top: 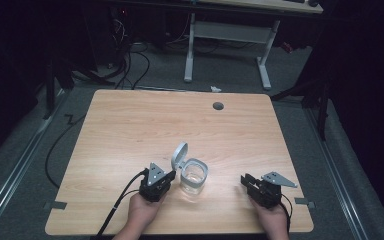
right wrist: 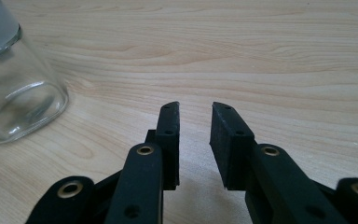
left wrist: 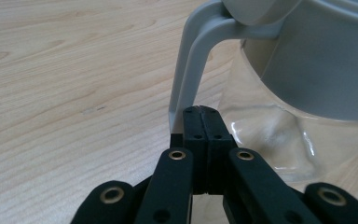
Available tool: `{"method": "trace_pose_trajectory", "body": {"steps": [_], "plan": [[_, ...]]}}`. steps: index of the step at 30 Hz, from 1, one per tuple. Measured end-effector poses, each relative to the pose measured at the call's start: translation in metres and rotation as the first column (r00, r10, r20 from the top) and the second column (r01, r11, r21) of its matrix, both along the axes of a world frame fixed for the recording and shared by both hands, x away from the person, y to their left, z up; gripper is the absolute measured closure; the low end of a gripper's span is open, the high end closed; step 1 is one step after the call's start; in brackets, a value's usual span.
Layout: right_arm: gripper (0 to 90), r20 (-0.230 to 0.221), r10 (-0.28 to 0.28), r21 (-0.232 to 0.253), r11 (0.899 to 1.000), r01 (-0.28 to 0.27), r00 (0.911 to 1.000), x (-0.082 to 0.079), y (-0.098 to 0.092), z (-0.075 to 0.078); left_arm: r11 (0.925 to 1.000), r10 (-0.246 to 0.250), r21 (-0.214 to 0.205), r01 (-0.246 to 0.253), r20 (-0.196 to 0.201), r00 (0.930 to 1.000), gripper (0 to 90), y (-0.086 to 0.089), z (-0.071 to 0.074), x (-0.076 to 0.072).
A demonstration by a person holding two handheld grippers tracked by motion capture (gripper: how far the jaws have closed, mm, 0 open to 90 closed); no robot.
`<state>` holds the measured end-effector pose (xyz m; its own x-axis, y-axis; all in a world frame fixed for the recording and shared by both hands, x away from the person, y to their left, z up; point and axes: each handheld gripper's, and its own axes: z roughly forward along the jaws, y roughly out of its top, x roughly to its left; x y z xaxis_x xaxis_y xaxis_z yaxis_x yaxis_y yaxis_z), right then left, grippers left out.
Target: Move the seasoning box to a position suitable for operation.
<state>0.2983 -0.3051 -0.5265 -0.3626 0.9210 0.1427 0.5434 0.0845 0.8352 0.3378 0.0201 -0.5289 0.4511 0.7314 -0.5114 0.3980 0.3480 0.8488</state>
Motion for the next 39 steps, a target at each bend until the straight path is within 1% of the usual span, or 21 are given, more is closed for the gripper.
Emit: {"method": "trace_pose_trajectory", "body": {"steps": [2,5,6,7,9,14,15,16,19,22,24,25,26,28,29,30,32,34,36,37,39], "plan": [[72.3,0.000,0.001,0.000,1.000,-0.001,1.0000,0.000,0.000,0.000,0.9999,-0.003,-0.010,0.003,-0.006,1.0000,90.0,0.000,0.000,0.003],[72.3,0.002,0.001,-0.001,1.000,-0.001,1.0000,0.000,0.000,0.000,0.9999,-0.008,-0.011,0.008,-0.011,0.9999,90.0,-0.001,-0.001,0.008],[72.1,0.002,0.003,0.003,1.000,-0.003,1.0000,0.000,0.000,0.001,0.9997,-0.007,-0.023,0.006,-0.017,0.9998,90.0,-0.002,0.001,0.011],[72.1,0.002,0.003,0.003,1.000,-0.003,1.0000,0.000,0.000,0.001,0.9997,-0.007,-0.023,0.006,-0.017,0.9998,90.0,-0.002,0.001,0.011],[72.1,0.006,0.003,0.001,1.000,-0.003,1.0000,-0.001,0.000,0.002,0.9995,-0.005,-0.031,0.004,-0.020,0.9998,90.0,-0.002,0.002,0.017],[72.5,0.009,0.002,-0.002,1.000,-0.002,1.0000,-0.002,0.001,0.002,0.9997,-0.013,-0.021,0.013,-0.023,0.9996,90.0,-0.006,0.002,0.026],[73.2,0.009,0.007,-0.010,1.000,-0.007,0.9999,-0.002,0.002,0.002,0.9997,-0.020,-0.011,0.020,-0.023,0.9995,90.0,-0.009,0.001,0.032],[73.2,0.009,0.007,-0.010,1.000,-0.007,0.9999,-0.002,0.002,0.002,0.9997,-0.020,-0.011,0.020,-0.023,0.9995,90.0,-0.009,0.001,0.032],[74.0,0.012,0.019,-0.023,1.000,-0.019,0.9997,-0.002,0.005,0.002,0.9995,-0.029,-0.013,0.029,-0.025,0.9993,90.0,-0.014,0.001,0.041],[74.4,0.017,0.028,-0.036,0.999,-0.027,0.9995,-0.002,0.010,0.002,0.9996,-0.026,-0.010,0.025,-0.034,0.9991,90.0,-0.012,0.001,0.043],[74.5,0.021,0.040,-0.046,0.998,-0.039,0.9990,-0.002,0.014,0.003,0.9998,-0.012,-0.013,0.011,-0.034,0.9994,90.0,0.000,0.001,0.038],[75.0,0.028,0.052,-0.051,0.997,-0.050,0.9983,-0.003,0.021,0.003,1.0000,0.000,0.001,0.000,-0.033,0.9995,90.0,0.010,0.001,0.032],[75.0,0.028,0.052,-0.051,0.997,-0.050,0.9983,-0.003,0.021,0.003,1.0000,0.000,0.001,0.000,-0.033,0.9995,88.6,0.010,0.001,0.032],[76.4,0.037,0.063,-0.067,0.996,-0.061,0.9973,-0.003,0.029,0.003,0.9995,0.023,0.020,-0.023,-0.022,0.9995,87.6,0.027,0.001,0.022],[80.9,0.036,0.081,-0.076,0.994,-0.078,0.9961,-0.002,0.038,0.003,0.9990,0.035,0.027,-0.035,-0.016,0.9992,86.5,0.036,0.000,0.017],[80.9,0.036,0.081,-0.076,0.994,-0.078,0.9961,-0.002,0.038,0.003,0.9983,0.047,0.033,-0.047,-0.015,0.9988,86.5,0.045,0.000,0.012],[87.7,0.041,0.093,-0.097,0.991,-0.089,0.9948,-0.001,0.048,0.003,0.9970,0.068,0.039,-0.067,-0.021,0.9975,89.7,0.061,-0.002,0.003],[90.0,0.041,0.110,-0.106,0.989,-0.106,0.9930,0.001,0.058,0.003,0.9960,0.083,0.037,-0.082,-0.028,0.9962,90.0,0.074,-0.002,-0.006],[90.0,0.040,0.127,-0.114,0.986,-0.122,0.9911,0.005,0.067,0.003,0.9940,0.104,0.037,-0.103,-0.033,0.9940,90.0,0.083,-0.001,-0.010],[90.0,0.039,0.132,-0.115,0.985,-0.127,0.9905,0.007,0.072,0.003,0.9932,0.114,0.028,-0.113,-0.037,0.9928,90.0,0.086,0.000,-0.012],[90.0,0.033,0.138,-0.106,0.985,-0.134,0.9899,0.011,0.081,0.002,0.9915,0.128,0.026,-0.127,-0.026,0.9914,90.0,0.089,0.000,-0.015]]}}
